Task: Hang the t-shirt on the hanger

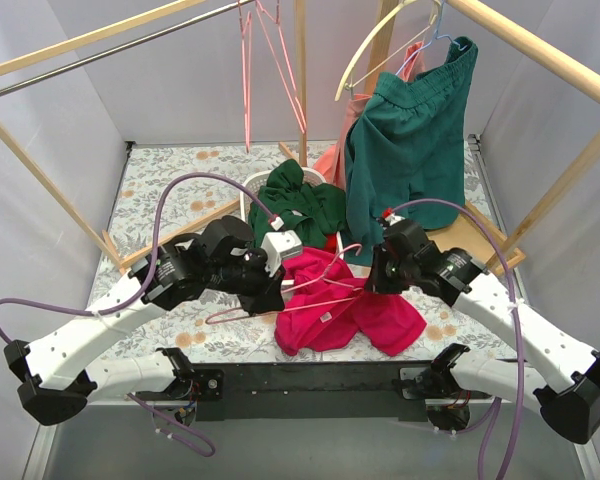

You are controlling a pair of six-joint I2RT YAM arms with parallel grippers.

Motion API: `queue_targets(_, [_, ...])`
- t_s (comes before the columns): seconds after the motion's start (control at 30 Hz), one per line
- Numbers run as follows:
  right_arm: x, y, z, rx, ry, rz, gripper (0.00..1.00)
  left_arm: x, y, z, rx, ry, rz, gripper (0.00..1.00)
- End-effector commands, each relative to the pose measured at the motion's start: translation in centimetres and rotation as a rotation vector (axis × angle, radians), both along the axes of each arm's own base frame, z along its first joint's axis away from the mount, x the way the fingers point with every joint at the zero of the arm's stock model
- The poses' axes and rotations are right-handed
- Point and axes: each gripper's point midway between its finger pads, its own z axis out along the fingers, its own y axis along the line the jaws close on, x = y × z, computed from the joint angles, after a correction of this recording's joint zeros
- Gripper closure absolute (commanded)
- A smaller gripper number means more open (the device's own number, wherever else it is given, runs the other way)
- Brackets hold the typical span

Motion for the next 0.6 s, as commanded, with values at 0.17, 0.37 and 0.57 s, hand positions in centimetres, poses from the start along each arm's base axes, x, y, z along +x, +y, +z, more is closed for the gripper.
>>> queue_targets(0.17, [1.6,4.6,9.1,0.138,-0.079,0.125,0.99,2.5,-2.1,2.2,-0.122,-0.139,0.034,1.0])
queue_targets(0.37, [-0.1,7.2,14.0,0.242,-0.12,0.206,0.99,3.1,-3.9,3.8,-0.254,-0.188,0.025,1.0])
queue_targets(0.57, [-0.3,6.4,16.5,0.202,-0.19,0.189,0.99,3.2,-5.2,3.6,-0.355,-0.188,0.027,1.0])
